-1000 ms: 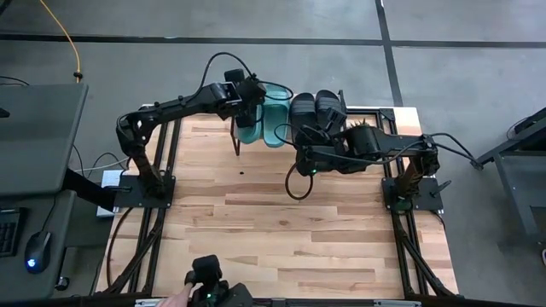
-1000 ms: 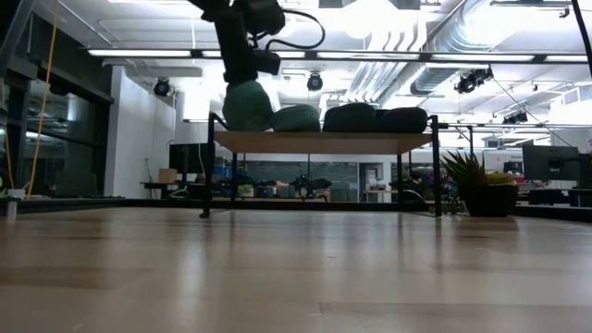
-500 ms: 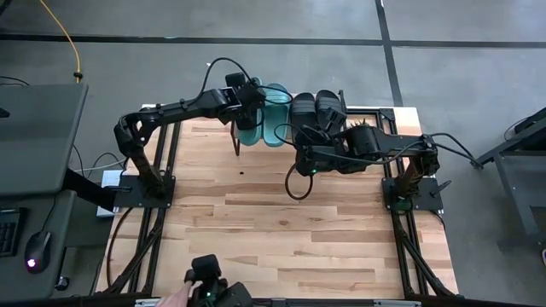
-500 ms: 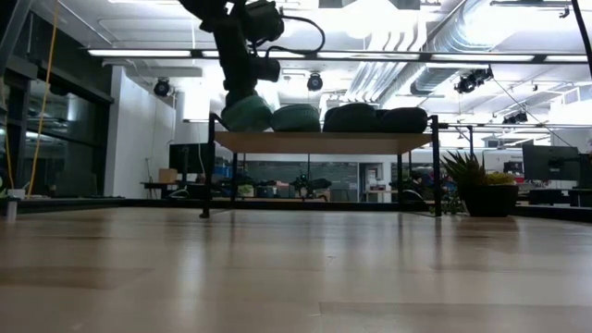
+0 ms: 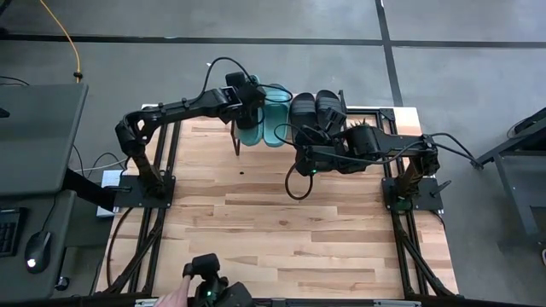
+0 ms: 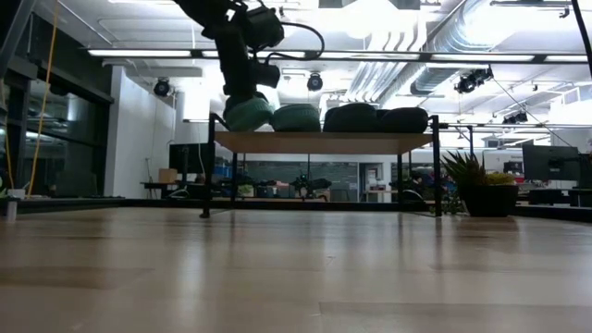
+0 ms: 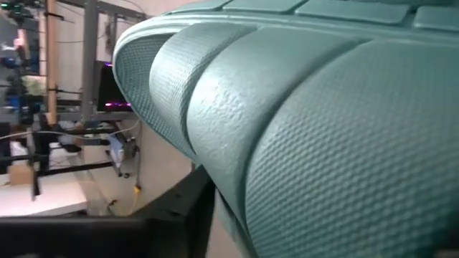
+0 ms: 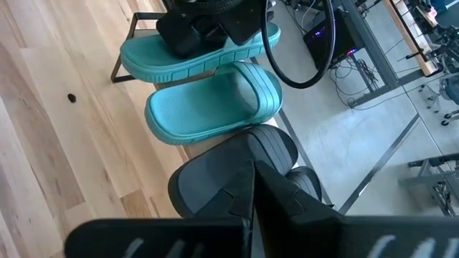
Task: Pick and place slides into the shelf
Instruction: Put the green slide on the shelf
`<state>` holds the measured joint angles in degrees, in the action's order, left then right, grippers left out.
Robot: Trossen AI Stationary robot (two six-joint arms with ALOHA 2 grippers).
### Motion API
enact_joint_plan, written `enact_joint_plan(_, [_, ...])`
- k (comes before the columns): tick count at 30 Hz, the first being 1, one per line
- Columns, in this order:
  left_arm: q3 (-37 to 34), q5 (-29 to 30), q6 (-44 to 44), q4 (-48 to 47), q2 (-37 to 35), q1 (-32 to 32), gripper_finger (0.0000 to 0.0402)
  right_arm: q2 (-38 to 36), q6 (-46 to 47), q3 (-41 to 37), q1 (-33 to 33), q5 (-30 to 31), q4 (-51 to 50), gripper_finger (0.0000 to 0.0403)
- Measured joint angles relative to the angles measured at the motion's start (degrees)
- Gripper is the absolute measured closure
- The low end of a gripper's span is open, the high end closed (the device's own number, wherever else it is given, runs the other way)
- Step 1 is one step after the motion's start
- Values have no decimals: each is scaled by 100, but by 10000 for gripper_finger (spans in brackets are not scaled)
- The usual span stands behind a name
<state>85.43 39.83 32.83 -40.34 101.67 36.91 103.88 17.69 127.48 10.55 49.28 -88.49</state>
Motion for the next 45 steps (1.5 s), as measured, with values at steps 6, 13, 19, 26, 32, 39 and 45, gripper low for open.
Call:
enact_joint_plan(6, [-12, 249, 278, 105, -146, -7, 190, 0, 0, 0, -2, 0, 0, 403])
enact_joint_plan(13, [-25, 182, 194, 156, -808, 19, 158, 0, 0, 0, -12, 22, 1, 403])
enact_joint_plan(19, [-15, -230, -4, 131, -1221, 2, 156, -2, -88, 0, -137, 4, 12, 403])
enact_joint_plan(26, [0, -496, -29, 196, -1296, -3, 156, -11, -435, -472, -402, -286, 590, 403])
enact_joint_plan(32, [2, -331, -166, 196, -1340, -4, 156, -7, -1048, -1162, -693, -499, 1391, 403])
enact_joint_plan(39, [7, -18, -519, -233, -1575, -9, 159, -4, -1505, -1869, -952, -771, 2148, 403])
enact_joint_plan(45, [11, -1113, -1239, -755, -1901, 140, 187, -14, -1530, -2120, -981, -908, 2457, 403])
